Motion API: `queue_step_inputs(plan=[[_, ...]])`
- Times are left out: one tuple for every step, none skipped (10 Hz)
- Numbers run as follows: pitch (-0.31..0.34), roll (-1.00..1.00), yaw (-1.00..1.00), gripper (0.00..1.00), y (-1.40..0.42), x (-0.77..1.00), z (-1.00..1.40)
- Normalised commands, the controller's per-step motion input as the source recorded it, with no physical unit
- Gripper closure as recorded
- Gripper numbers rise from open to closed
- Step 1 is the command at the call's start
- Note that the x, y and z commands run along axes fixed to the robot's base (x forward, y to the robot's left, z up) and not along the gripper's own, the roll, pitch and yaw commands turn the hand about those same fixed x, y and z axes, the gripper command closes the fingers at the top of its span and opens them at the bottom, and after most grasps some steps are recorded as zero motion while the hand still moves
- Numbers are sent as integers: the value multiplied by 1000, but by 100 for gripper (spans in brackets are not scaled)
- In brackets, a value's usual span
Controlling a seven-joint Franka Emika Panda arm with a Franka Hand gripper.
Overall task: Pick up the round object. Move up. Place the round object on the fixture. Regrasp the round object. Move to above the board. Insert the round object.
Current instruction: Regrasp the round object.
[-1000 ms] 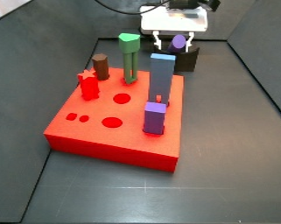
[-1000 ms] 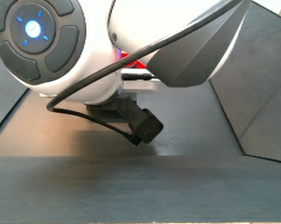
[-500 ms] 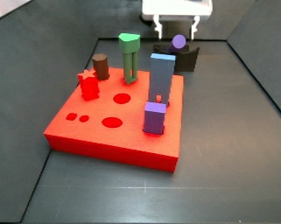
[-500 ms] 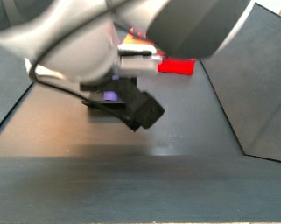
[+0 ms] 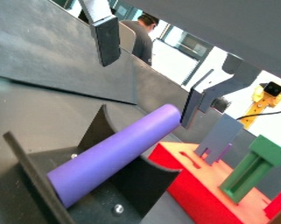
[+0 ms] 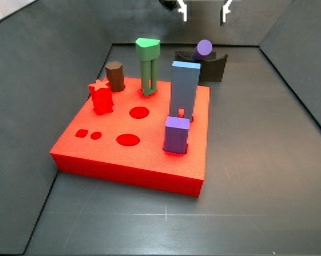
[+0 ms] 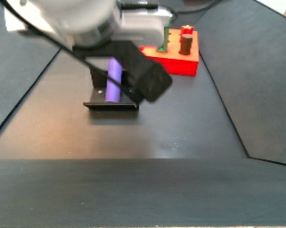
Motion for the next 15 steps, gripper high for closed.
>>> queue_step_inputs(plan=[[52, 1000, 25, 0, -1000, 15, 869], [42, 1000, 24, 0, -1000, -11, 843], [33, 1000, 23, 0, -1000, -40, 808], [26, 1000, 23, 0, -1000, -61, 739], [24, 1000, 23, 0, -1000, -65, 663], [21, 1000, 23, 0, -1000, -70, 521], [18, 1000, 23, 0, -941, -66, 408], [14, 1000, 23, 0, -684, -48, 208], [11, 1000, 24, 0, -481, -41, 127], [6, 1000, 24, 0, -200, -38, 65], [4, 1000, 25, 0, -81, -42, 50], [-3, 1000, 26, 0, -33, -30, 25], [-7, 1000, 27, 0, -41, -21, 12], [-11, 1000, 28, 0, -31, -12, 14], [-12, 1000, 29, 0, -22, -7, 11]])
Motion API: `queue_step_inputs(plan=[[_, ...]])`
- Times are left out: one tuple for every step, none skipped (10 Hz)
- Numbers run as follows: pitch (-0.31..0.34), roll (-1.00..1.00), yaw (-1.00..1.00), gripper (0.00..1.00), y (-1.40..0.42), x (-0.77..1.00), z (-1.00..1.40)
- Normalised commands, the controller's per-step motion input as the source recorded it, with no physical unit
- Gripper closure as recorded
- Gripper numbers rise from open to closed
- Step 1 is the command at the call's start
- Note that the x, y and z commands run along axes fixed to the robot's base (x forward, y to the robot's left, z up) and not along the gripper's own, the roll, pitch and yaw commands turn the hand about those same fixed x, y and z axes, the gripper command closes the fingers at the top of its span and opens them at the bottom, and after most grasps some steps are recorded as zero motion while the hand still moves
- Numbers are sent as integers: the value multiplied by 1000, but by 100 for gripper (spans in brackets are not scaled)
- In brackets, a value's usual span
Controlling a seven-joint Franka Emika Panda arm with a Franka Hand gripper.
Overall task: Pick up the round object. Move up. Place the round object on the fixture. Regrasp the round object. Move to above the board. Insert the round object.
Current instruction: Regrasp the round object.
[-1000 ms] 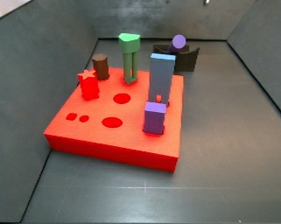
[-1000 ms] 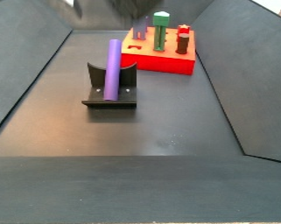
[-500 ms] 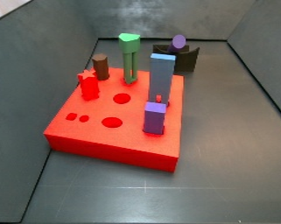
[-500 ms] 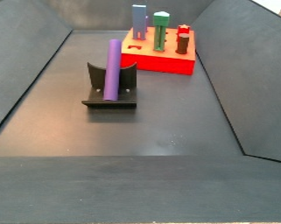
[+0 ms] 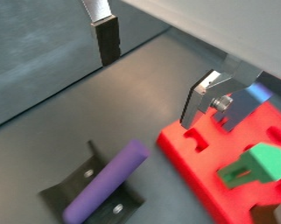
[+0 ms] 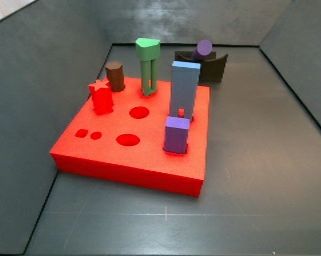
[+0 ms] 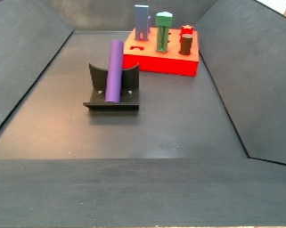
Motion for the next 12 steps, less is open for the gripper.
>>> queue_step_inputs(plan=[[-10, 1000, 30, 0, -19, -7, 8], [-7, 1000, 31, 0, -18, -6, 7], [-1, 1000, 32, 0, -24, -2, 7], [6, 1000, 34, 0, -21, 16, -2], [16, 1000, 37, 0, -22, 31, -3], [24, 1000, 38, 0, -26, 35, -3], [42, 1000, 43, 0, -28, 52, -5], [52, 1000, 47, 0, -32, 61, -3], [86, 1000, 61, 0, -38, 78, 0], [104, 1000, 70, 0, -38, 83, -2], [145, 1000, 97, 0, -44, 93, -5], [166, 948, 124, 0, -45, 96, -6]])
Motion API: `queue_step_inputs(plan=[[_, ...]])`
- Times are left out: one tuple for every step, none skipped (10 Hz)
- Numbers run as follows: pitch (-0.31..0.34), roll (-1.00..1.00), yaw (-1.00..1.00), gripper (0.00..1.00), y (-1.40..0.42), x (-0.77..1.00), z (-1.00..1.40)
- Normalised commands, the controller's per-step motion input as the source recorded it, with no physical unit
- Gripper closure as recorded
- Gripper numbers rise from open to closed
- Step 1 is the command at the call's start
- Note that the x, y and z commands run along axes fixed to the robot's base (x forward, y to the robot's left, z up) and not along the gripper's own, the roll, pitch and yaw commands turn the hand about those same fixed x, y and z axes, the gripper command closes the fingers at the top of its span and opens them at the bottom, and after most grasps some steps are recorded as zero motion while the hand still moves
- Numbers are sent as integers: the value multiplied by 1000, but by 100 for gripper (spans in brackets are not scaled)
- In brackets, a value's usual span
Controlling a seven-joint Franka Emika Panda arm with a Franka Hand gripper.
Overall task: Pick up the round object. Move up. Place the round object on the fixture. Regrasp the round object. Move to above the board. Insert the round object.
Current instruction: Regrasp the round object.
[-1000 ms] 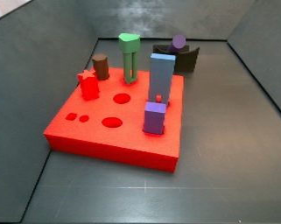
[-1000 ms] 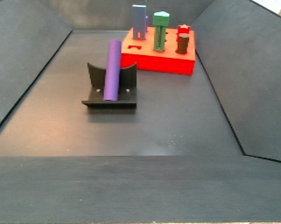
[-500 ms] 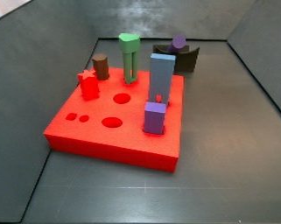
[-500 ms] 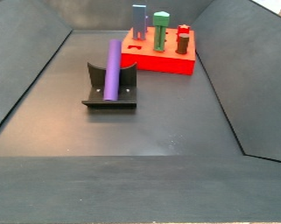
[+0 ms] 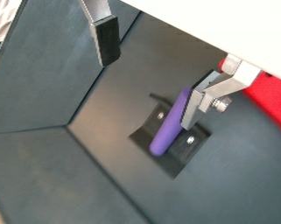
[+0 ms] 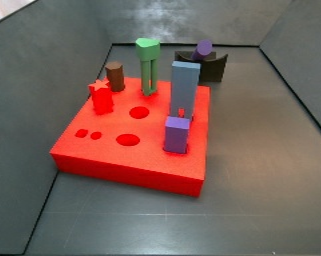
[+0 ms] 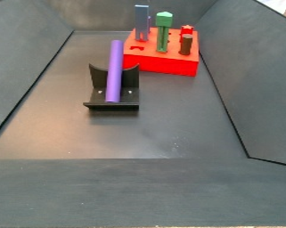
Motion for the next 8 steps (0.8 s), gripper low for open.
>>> queue_step_inputs(plan=[[161, 756, 142, 0, -50, 97, -6], [147, 564, 162, 0, -49, 99, -9], [124, 336, 179, 0, -43, 94, -2], [97, 232, 187, 0, -35, 84, 2], [140, 163, 279, 0, 49, 29, -1000], [117, 148, 278, 0, 48, 30, -1000], [55, 131, 262, 0, 40, 47, -1000], [-1, 118, 244, 0, 36, 62, -1000]])
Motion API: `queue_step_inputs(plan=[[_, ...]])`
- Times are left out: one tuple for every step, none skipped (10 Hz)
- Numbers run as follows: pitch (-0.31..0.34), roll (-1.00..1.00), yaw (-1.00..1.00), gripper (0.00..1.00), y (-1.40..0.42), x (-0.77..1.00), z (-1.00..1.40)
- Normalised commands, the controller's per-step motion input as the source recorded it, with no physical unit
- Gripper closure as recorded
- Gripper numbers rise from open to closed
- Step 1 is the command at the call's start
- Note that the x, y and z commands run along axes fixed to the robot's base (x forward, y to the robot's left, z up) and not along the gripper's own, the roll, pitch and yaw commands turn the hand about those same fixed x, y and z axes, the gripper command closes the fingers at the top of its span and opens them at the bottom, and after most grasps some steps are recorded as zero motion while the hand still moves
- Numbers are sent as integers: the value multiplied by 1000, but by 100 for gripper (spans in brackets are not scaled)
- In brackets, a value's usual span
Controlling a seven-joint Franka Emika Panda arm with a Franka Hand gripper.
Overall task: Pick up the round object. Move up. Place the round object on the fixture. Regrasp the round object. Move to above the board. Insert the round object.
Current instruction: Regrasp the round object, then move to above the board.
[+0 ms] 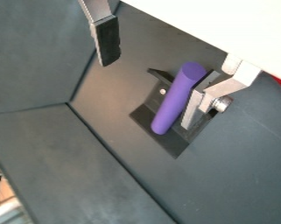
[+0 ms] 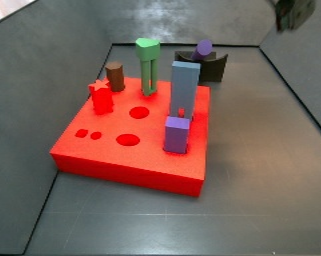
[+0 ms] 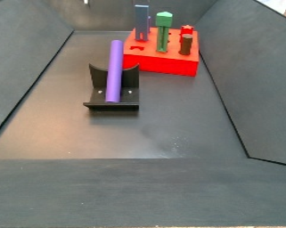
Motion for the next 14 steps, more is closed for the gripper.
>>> queue_step_inputs(plan=[[-34, 110, 227, 0, 34, 71, -1000], [-106, 96, 172, 0, 31, 85, -1000], [-140, 92, 132, 0, 27, 95, -1000], [-153, 89, 89, 0, 22, 105, -1000], [-142, 83, 32, 0, 22, 117, -1000], [-126, 82, -2, 0, 15, 119, -924], [-113, 82, -20, 0, 8, 111, -811], [-65, 82, -51, 0, 3, 87, -534], [-44, 78, -58, 0, 0, 79, -424], [-12, 74, -52, 0, 0, 73, -214], [0, 0, 0, 100, 0, 0, 0], [91, -112, -144, 100, -137, 242, 1000], [96, -111, -141, 100, -137, 241, 1000], [138, -89, -109, 100, -130, 226, 1000]])
